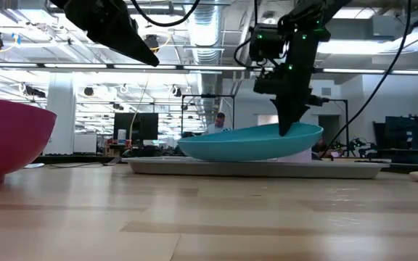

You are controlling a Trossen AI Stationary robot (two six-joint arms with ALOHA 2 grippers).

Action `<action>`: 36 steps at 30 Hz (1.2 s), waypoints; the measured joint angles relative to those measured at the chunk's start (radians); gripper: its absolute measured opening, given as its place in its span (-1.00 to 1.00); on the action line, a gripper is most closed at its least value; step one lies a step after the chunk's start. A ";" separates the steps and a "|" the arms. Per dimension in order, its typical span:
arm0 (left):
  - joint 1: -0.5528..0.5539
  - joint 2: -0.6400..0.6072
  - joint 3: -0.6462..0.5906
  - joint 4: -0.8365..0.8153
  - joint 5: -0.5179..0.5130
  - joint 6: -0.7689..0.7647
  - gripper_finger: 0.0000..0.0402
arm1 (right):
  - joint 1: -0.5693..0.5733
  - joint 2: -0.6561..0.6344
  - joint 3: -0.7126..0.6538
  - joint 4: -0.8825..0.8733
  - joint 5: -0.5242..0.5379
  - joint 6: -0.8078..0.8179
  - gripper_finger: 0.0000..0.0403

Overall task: Set up tray
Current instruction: Put the blue plate under the pink mug on the gray tray

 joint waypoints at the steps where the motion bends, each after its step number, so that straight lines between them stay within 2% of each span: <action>1: 0.000 0.000 0.000 0.000 0.000 0.000 -0.45 | -0.007 -0.007 0.000 0.016 -0.039 -0.024 -1.00; 4: 0.000 0.000 0.000 0.000 0.000 0.000 -0.45 | -0.017 -0.030 -0.002 0.092 -0.069 -0.060 -1.00; 7: 0.000 0.000 0.000 -0.001 0.002 -0.010 -0.45 | -0.041 -0.059 -0.002 0.107 0.031 -0.040 -1.00; 10: 0.000 0.000 0.000 -0.004 0.003 -0.013 -0.45 | -0.064 -0.059 -0.001 0.041 0.120 0.015 -1.00; 18: 0.000 0.000 0.000 -0.005 0.003 -0.013 -0.45 | -0.075 0.005 0.000 -0.096 0.125 0.136 -0.97; 30: 0.000 0.000 0.000 -0.005 0.003 -0.013 -0.45 | -0.066 0.142 -0.003 -0.092 0.131 0.049 -0.53; 36: 0.001 0.000 0.000 -0.004 0.002 -0.013 -0.45 | -0.065 0.160 -0.003 -0.190 0.128 0.047 -0.36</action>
